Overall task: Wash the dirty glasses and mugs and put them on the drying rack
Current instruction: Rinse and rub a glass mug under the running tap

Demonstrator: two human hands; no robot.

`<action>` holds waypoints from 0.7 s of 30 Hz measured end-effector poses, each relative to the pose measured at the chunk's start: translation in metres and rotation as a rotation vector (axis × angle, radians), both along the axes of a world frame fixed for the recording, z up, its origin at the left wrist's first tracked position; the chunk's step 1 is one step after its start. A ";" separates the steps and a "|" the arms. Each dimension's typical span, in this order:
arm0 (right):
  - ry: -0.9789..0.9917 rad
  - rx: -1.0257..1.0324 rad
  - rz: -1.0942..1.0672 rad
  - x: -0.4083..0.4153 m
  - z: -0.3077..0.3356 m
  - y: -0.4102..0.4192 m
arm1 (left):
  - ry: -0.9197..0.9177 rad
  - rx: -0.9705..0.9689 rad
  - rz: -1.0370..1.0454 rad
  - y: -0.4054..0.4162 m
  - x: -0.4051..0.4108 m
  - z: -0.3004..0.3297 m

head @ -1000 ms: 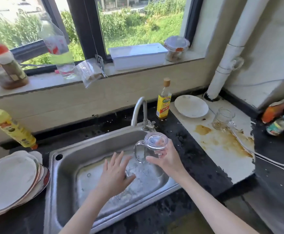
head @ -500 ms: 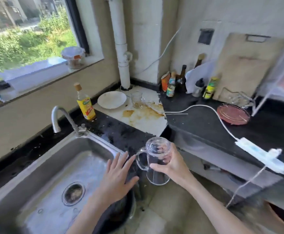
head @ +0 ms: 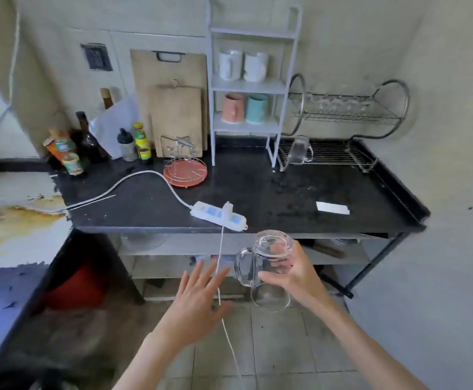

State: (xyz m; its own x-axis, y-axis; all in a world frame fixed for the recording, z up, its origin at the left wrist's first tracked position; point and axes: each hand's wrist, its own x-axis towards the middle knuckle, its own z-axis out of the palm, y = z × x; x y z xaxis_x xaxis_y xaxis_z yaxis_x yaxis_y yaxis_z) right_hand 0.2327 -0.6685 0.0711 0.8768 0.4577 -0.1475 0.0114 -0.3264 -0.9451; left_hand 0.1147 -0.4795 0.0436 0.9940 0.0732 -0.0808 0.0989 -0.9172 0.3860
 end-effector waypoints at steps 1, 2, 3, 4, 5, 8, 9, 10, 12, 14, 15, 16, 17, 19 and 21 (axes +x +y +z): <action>-0.001 -0.004 -0.029 0.011 0.003 -0.018 | 0.013 0.000 -0.038 -0.014 0.016 0.000; -0.002 -0.005 -0.060 0.022 0.004 -0.034 | 0.020 0.007 -0.069 -0.026 0.033 0.000; -0.005 -0.002 -0.090 0.034 0.003 -0.049 | 0.027 0.023 -0.098 -0.037 0.050 0.001; -0.005 -0.004 -0.122 0.047 0.001 -0.062 | 0.035 0.038 -0.126 -0.046 0.067 0.003; -0.004 -0.008 -0.150 0.060 0.000 -0.073 | 0.049 0.048 -0.151 -0.054 0.085 0.004; 0.009 0.007 -0.235 0.102 -0.009 -0.099 | 0.084 0.057 -0.210 -0.073 0.138 0.001; 0.013 0.014 -0.264 0.117 -0.011 -0.105 | 0.085 0.064 -0.224 -0.077 0.155 -0.001; 0.014 0.021 -0.291 0.132 -0.013 -0.109 | 0.080 0.062 -0.234 -0.082 0.174 -0.004; 0.006 0.024 -0.331 0.168 -0.017 -0.117 | 0.073 0.046 -0.243 -0.088 0.214 -0.009; -0.012 0.003 -0.369 0.208 -0.021 -0.121 | 0.059 0.033 -0.245 -0.091 0.257 -0.013; -0.013 -0.006 -0.390 0.229 -0.025 -0.123 | 0.061 0.041 -0.245 -0.091 0.279 -0.015; -0.009 -0.011 -0.406 0.251 -0.028 -0.124 | 0.071 0.052 -0.246 -0.090 0.301 -0.016; -0.002 -0.013 -0.423 0.273 -0.029 -0.123 | 0.081 0.060 -0.248 -0.088 0.323 -0.018; 0.006 -0.031 -0.461 0.315 -0.033 -0.121 | 0.102 0.066 -0.250 -0.084 0.366 -0.020; 0.002 -0.037 -0.496 0.355 -0.036 -0.119 | 0.123 0.075 -0.246 -0.079 0.404 -0.022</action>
